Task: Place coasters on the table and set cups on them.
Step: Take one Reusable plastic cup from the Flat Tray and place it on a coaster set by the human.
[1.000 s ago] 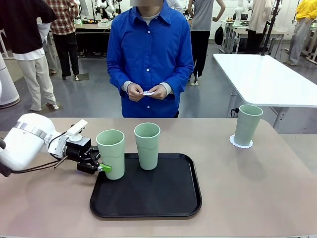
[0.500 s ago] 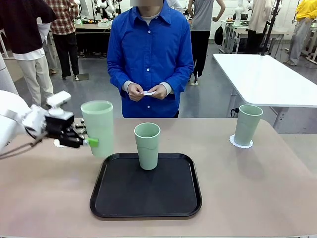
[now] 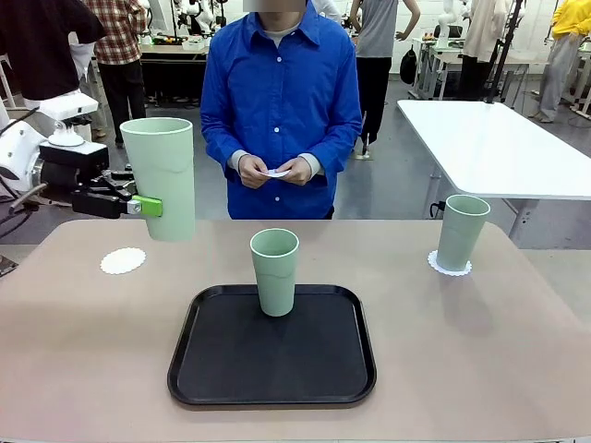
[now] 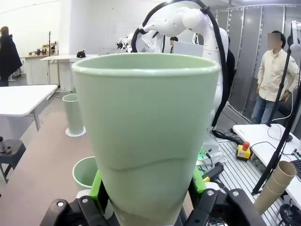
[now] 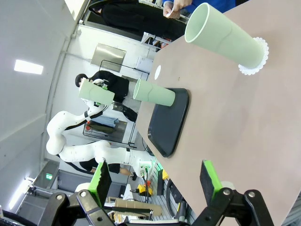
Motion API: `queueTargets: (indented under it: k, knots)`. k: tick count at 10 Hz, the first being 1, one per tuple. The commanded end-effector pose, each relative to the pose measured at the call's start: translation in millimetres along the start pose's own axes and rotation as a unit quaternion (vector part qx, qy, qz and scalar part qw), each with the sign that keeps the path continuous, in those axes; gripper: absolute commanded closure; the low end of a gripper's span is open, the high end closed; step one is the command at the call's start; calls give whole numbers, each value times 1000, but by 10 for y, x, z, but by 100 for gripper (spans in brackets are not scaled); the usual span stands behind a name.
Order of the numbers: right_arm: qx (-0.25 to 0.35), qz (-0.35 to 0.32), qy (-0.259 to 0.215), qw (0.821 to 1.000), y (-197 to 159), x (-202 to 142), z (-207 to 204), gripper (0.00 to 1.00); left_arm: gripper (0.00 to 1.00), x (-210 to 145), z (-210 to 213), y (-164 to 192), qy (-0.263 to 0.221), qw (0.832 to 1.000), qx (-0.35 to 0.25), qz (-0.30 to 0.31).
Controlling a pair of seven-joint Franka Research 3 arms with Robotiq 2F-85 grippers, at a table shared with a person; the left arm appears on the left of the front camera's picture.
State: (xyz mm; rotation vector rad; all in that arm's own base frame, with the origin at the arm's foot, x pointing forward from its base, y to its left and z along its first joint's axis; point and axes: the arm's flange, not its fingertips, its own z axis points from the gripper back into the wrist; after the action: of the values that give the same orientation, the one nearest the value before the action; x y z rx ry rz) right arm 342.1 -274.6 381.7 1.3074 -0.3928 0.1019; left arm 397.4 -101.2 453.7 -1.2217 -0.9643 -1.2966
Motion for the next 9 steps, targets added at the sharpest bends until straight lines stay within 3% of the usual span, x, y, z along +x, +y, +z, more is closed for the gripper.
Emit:
queueTargets:
  k: [1,3,4,6,9]
  knots:
    - [0,1,1,1000,15,2,-3,0,58,-45,-9,45,-2,1000,-2,5]
    - [0,1,1,1000,15,2,-3,0,58,-45,-9,45,-2,1000,-2,5]
    - [0,1,1,1000,15,2,-3,0,17,-33,-6,5,0,1000,-1,4]
    - [0,1,1,1000,15,2,-3,0,17,-211,681,369,-37,995,92,3]
    - [0,1,1,1000,15,2,-3,0,17,-382,1680,753,-79,983,158,40]
